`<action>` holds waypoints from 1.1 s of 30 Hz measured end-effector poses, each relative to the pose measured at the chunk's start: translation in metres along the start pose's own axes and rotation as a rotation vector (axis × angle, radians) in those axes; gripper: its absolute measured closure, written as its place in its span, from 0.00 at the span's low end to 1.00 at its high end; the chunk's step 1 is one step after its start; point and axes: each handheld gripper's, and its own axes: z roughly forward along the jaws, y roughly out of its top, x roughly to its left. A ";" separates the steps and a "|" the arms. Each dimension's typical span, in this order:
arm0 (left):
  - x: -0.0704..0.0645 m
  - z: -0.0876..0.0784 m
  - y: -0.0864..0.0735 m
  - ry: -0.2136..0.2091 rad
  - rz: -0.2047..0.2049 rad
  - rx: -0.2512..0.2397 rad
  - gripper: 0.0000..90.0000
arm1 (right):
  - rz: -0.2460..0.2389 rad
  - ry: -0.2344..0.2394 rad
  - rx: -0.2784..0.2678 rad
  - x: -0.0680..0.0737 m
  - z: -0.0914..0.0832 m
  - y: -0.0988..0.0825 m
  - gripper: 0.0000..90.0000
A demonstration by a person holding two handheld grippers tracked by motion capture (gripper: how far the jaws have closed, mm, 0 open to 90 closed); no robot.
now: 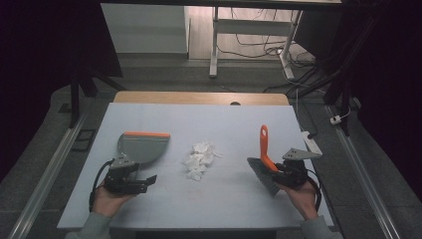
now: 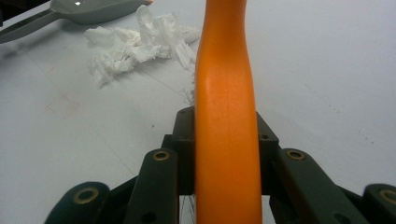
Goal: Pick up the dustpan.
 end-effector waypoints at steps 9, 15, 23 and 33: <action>0.001 -0.002 0.001 0.022 0.005 -0.001 0.21 | -0.001 -0.003 0.001 0.000 -0.001 0.000 0.78; 0.001 -0.002 0.001 0.035 0.016 0.004 0.21 | -0.003 -0.002 0.000 0.001 -0.001 0.000 0.78; -0.003 -0.003 0.004 0.052 0.033 0.004 0.21 | -0.001 -0.002 -0.002 0.001 -0.002 0.000 0.78; -0.015 -0.010 0.019 0.075 0.062 0.002 0.21 | 0.013 0.001 -0.003 0.001 -0.001 -0.001 0.78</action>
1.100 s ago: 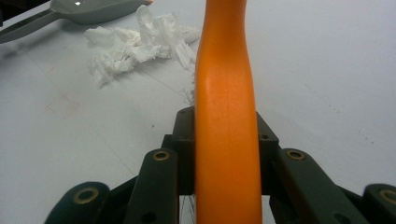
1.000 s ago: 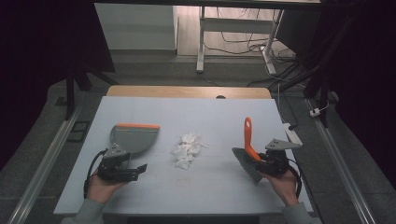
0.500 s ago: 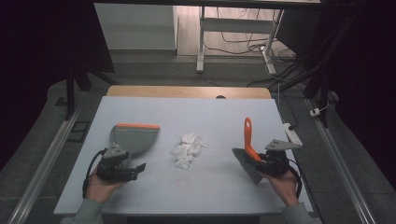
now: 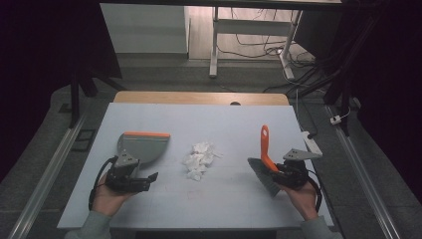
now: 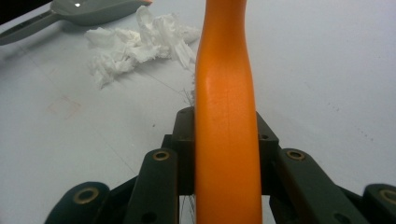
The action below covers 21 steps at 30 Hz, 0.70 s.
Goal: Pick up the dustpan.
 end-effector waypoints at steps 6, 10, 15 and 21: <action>0.001 -0.008 0.015 0.006 0.021 -0.015 0.20 | -0.003 0.001 -0.010 -0.001 -0.002 0.001 0.78; 0.007 -0.014 0.026 0.004 0.019 -0.011 0.19 | 0.004 -0.004 -0.017 -0.002 -0.005 0.001 0.78; 0.012 -0.016 0.030 0.010 -0.014 0.013 0.18 | 0.004 -0.007 -0.015 -0.003 -0.004 0.001 0.78; 0.020 -0.014 0.029 0.041 -0.053 0.057 0.17 | -0.002 -0.007 -0.012 -0.001 -0.003 0.002 0.78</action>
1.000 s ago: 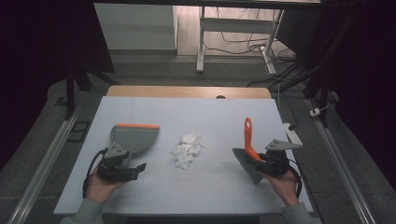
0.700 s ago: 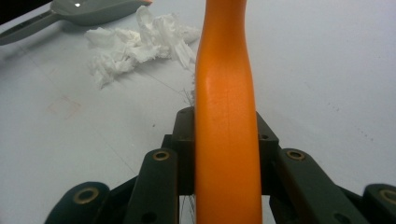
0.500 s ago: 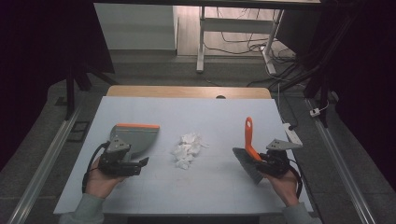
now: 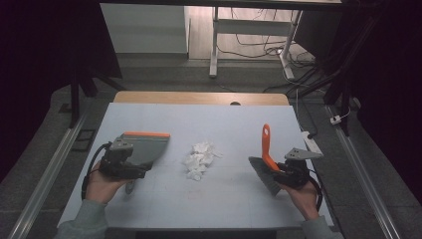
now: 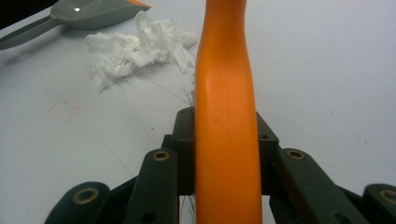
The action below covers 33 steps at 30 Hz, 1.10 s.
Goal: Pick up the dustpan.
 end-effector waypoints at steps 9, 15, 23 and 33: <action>0.022 0.007 -0.009 0.067 -0.105 0.024 0.17 | -0.003 -0.003 0.006 0.001 0.002 0.000 0.78; 0.029 0.013 -0.015 0.102 -0.162 0.053 0.17 | -0.003 -0.008 0.008 0.000 0.002 -0.001 0.78; 0.026 0.029 -0.023 0.110 -0.170 0.126 0.16 | 0.000 -0.009 0.013 0.001 0.003 -0.002 0.78; 0.028 0.045 -0.032 0.107 -0.198 0.176 0.13 | -0.003 -0.010 0.018 0.002 0.004 -0.002 0.78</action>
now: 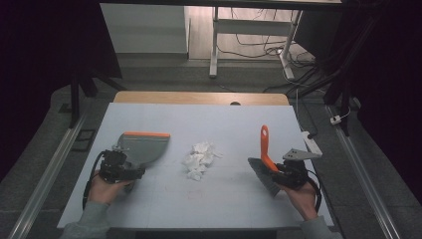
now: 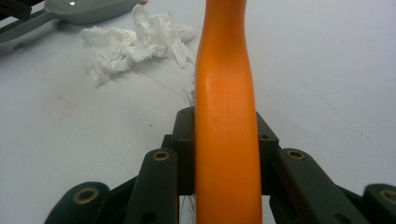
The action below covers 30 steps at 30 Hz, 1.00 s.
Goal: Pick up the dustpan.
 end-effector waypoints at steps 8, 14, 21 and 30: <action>0.004 0.008 -0.003 -0.013 -0.036 0.019 0.13 | -0.002 -0.002 0.006 0.001 0.001 -0.001 0.78; 0.006 0.016 -0.005 -0.010 -0.059 0.031 0.14 | -0.005 -0.003 0.010 0.001 0.002 -0.001 0.78; 0.009 0.021 -0.005 -0.009 -0.088 0.024 0.20 | -0.008 -0.007 0.013 0.001 0.003 -0.001 0.78; 0.011 0.028 -0.006 -0.029 -0.120 0.022 0.32 | -0.011 -0.009 0.015 0.001 0.003 -0.001 0.78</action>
